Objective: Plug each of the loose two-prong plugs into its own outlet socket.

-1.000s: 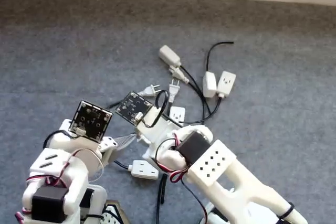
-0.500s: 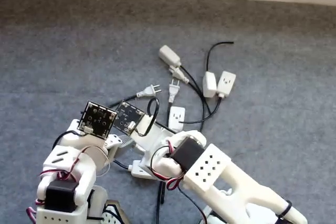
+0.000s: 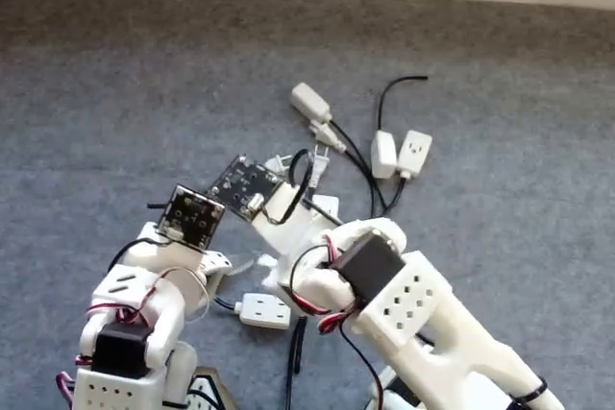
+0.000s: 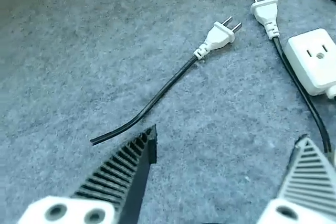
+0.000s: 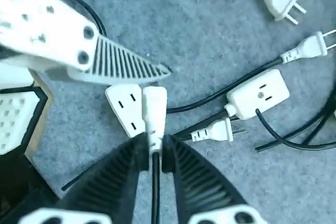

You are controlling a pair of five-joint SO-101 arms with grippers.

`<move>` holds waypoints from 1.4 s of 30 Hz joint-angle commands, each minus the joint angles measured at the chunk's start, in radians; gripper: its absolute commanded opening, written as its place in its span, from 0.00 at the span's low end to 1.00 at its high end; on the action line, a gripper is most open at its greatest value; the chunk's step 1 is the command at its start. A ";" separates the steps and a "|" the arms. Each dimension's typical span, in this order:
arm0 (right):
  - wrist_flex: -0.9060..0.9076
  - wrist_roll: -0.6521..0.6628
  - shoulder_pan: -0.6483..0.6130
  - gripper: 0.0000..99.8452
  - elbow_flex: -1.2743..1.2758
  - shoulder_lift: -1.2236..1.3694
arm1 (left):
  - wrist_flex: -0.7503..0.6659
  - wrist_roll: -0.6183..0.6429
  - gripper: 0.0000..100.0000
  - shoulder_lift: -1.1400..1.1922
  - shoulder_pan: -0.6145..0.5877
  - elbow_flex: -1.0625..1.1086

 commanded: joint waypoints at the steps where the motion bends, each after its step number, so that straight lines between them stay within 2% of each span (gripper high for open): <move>1: 0.036 -0.002 0.016 0.01 -0.107 -0.024 | -0.011 0.006 0.39 -0.007 0.038 -0.001; 8: 0.093 -0.003 0.018 0.01 -0.183 0.147 | -0.012 0.006 0.39 -0.007 0.028 -0.008; 12: 0.097 -0.003 0.022 0.01 -0.182 0.222 | -0.017 0.005 0.39 -0.002 -0.091 -0.064; 18: 0.097 -0.011 0.022 0.01 -0.145 0.294 | -0.008 -0.017 0.39 0.077 -0.263 -0.314; 23: 0.133 -0.094 0.021 0.01 -0.148 0.352 | 0.018 -0.015 0.39 0.527 -0.308 -0.590; 28: 0.170 -0.110 0.021 0.01 -0.189 0.417 | 0.183 -0.018 0.39 1.063 -0.354 -1.046; 32: 0.225 -0.123 0.021 0.01 -0.254 0.467 | 0.293 -0.018 0.39 1.425 -0.438 -1.415; 37: 0.223 -0.195 0.016 0.01 -0.268 0.519 | 0.382 -0.025 0.39 1.797 -0.568 -1.807; 42: 0.193 -0.282 0.015 0.01 -0.295 0.572 | 0.430 -0.078 0.39 2.057 -0.671 -2.074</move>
